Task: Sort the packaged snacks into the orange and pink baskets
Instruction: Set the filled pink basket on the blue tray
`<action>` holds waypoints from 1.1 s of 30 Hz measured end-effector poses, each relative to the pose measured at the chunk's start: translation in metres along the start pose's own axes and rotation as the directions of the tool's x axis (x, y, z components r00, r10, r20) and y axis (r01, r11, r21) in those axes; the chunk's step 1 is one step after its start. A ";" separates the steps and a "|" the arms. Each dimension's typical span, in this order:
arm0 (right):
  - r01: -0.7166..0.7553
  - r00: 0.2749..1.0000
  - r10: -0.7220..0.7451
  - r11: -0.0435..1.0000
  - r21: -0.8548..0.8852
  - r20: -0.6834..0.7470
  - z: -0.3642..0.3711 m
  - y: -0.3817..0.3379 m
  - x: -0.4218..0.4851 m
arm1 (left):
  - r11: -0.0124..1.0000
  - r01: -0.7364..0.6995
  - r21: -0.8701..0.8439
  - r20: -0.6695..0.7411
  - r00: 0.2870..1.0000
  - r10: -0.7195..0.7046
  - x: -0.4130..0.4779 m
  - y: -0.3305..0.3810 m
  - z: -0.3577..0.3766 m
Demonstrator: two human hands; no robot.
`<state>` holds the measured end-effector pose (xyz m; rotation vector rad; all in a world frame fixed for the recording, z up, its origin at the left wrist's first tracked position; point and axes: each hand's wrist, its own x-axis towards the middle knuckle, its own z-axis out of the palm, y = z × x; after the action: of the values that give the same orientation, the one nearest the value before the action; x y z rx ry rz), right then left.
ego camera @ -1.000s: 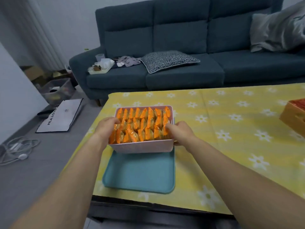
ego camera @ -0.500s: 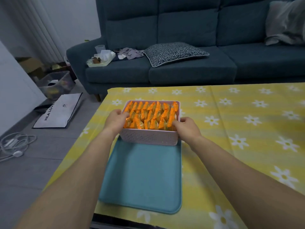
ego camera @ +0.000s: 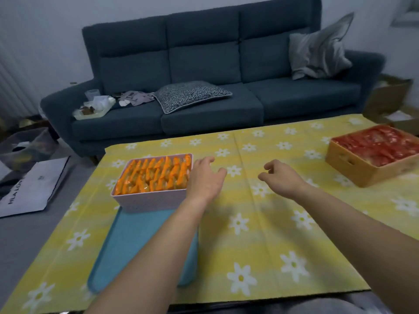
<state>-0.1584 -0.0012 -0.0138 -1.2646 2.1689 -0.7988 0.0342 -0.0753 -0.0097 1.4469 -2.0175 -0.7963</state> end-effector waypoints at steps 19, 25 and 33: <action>-0.419 0.817 0.393 0.907 0.033 -0.422 -0.259 0.244 0.035 | 0.989 0.089 -0.121 0.434 0.900 -0.028 0.026 0.215 0.262; -0.481 0.805 0.445 0.877 0.008 -0.392 -0.277 0.293 0.099 | 0.933 0.267 -0.241 0.488 0.864 -0.121 0.060 0.234 0.329; -0.412 0.766 0.488 0.872 0.262 -0.419 -0.266 0.308 0.135 | 0.849 0.356 -0.391 0.448 0.879 -0.162 0.074 0.231 0.357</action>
<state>-0.5803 0.0630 -0.0600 -0.4389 2.5789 -1.1210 -0.3888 -0.0310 -0.0827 1.3633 -1.7241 -1.6912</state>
